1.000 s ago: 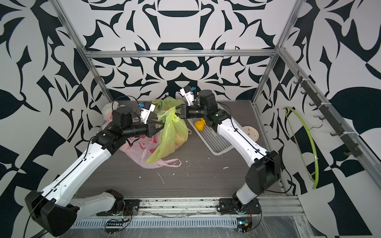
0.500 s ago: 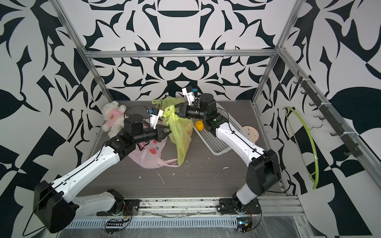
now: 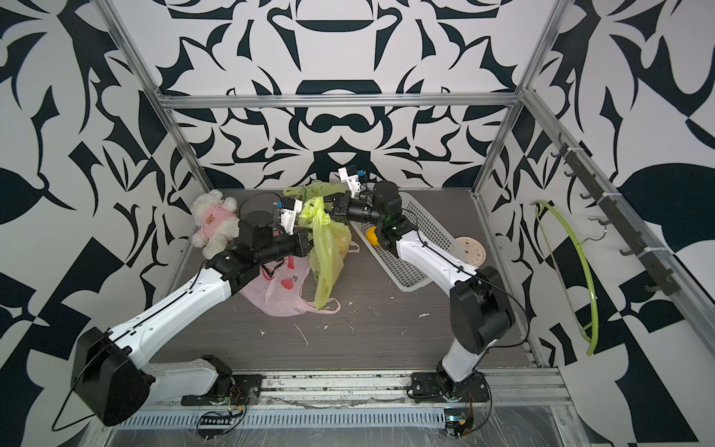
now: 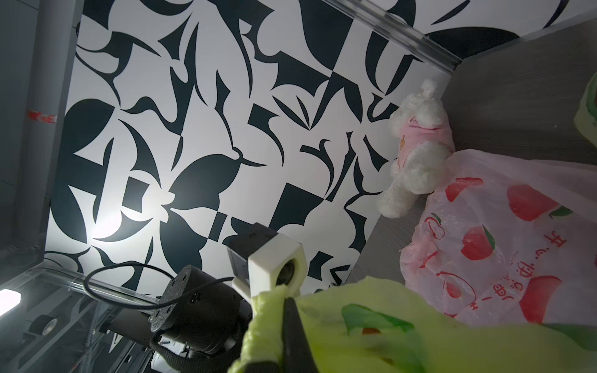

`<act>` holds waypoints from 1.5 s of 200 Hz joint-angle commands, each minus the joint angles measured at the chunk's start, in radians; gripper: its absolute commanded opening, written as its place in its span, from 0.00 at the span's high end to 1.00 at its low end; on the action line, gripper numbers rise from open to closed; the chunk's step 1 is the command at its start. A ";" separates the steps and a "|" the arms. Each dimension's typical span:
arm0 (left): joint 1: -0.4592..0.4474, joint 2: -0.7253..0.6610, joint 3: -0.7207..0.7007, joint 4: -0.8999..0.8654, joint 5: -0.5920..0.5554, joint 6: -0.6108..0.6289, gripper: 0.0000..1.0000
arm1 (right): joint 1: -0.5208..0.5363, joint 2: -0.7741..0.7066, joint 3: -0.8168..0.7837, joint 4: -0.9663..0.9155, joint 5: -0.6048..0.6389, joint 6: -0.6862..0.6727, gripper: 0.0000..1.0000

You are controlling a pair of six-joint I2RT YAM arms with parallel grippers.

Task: Place the peach into a plastic bag & tie a knot
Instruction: Cross the plastic bag at the center of the board, then tie the plastic bag at the center of the board.

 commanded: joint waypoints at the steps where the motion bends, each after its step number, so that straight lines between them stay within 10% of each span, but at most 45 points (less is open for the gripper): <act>1: 0.039 0.063 -0.016 -0.165 -0.082 -0.048 1.00 | -0.004 -0.021 0.016 0.239 -0.049 0.089 1.00; 42: 0.103 0.075 -0.055 -0.114 -0.025 -0.066 1.00 | -0.027 0.012 -0.020 0.193 -0.075 0.009 1.00; 107: 0.103 -0.069 -0.027 -0.302 0.014 0.006 0.46 | -0.048 0.116 0.006 0.233 -0.113 -0.009 1.00; 171: 0.187 -0.253 0.091 -0.410 0.077 0.028 0.42 | -0.048 0.145 0.049 0.251 -0.131 0.021 1.00; 300: 0.199 0.080 0.261 -0.217 0.286 -0.106 0.44 | -0.039 0.113 0.056 0.219 -0.139 0.008 1.00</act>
